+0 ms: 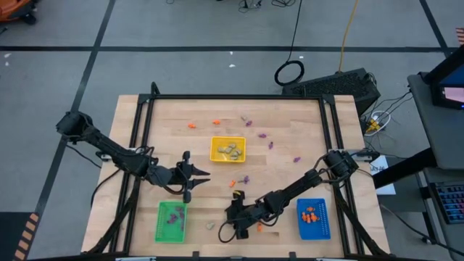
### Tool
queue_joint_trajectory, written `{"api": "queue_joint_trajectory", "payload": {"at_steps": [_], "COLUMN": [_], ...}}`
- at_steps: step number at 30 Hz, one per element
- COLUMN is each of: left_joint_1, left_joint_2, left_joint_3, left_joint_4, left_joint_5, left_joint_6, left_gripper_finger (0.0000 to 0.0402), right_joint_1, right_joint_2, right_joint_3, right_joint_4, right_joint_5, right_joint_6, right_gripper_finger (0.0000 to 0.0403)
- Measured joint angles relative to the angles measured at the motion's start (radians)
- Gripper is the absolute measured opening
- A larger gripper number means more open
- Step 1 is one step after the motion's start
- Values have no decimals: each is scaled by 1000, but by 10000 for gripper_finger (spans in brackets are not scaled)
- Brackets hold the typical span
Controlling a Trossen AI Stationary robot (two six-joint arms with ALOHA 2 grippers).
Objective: Sort Halloween decoration
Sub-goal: Put the white skull toy in the yellow basket
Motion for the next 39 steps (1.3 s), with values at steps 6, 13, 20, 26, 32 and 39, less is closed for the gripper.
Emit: {"api": "queue_joint_trajectory", "payload": {"at_steps": [6,13,20,26,32,39], "left_joint_1": [0,0,0,0,0,-1], "left_joint_2": [0,0,0,0,0,0], "left_joint_3": [0,0,0,0,0,0], "left_joint_4": [0,0,0,0,0,0], "left_joint_5": [0,-1,-1,-1,-1,-1], "left_joint_6": [0,0,1,1,1,1], "left_gripper_finger": [83,83,83,83,83,83], "right_joint_1": [-5,-6,-13,-25,-26,-29], "right_joint_2": [0,0,0,0,11,44], "right_joint_3": [0,0,-1,-1,-1,1], "right_joint_4": [1,21,36,45,54,98], "right_joint_5": [16,16,-24,-44,-51,-89], "right_joint_6": [-49,-101,-113,-108,-108,-84], "right_gripper_finger": [188,190,206,195,177,158]}}
